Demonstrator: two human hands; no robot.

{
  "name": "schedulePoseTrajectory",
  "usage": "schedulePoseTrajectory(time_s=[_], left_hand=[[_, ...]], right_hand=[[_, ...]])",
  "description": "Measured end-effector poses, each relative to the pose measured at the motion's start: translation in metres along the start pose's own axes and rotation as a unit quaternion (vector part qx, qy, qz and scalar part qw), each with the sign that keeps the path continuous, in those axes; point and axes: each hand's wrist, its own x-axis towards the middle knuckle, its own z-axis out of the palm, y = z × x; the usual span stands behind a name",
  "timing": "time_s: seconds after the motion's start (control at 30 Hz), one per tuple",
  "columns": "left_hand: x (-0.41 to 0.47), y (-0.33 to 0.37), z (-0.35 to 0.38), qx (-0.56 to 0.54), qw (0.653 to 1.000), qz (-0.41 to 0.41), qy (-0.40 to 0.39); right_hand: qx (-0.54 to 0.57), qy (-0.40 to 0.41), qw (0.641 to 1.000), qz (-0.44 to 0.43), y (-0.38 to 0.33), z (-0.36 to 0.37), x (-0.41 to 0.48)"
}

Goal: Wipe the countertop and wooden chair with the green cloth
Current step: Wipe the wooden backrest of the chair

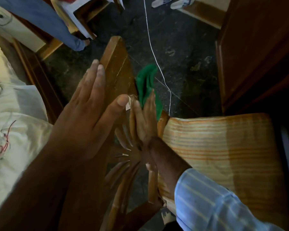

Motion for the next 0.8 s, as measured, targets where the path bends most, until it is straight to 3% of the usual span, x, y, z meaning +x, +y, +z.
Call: schedulePoseTrajectory(time_s=[0.13,0.2,0.37,0.47,0.53,0.67,0.8], left_hand=[[0.000,-0.001,0.000,-0.003,1.000,-0.002,-0.001],[0.001,0.000,0.000,-0.002,1.000,-0.004,-0.002],[0.000,0.000,0.000,0.003,1.000,-0.002,0.002],[0.000,0.000,0.000,-0.007,1.000,0.011,0.008],[0.003,0.003,-0.003,-0.024,0.999,0.028,0.005],[0.003,0.004,-0.004,-0.036,0.998,0.052,0.006],[0.000,-0.001,0.000,-0.023,1.000,0.009,0.015]], right_hand=[[0.000,-0.017,0.992,0.129,0.050,-0.013,0.007],[0.016,-0.002,0.989,0.150,0.051,-0.014,0.009],[0.017,0.006,0.996,0.086,-0.013,-0.005,-0.007],[-0.084,-0.012,0.988,-0.129,-0.050,0.004,-0.030],[-0.012,-0.024,0.980,-0.197,-0.073,0.014,-0.039],[0.052,-0.026,0.972,-0.228,-0.079,0.015,-0.045],[0.010,-0.033,0.986,-0.161,-0.048,0.003,-0.036]])
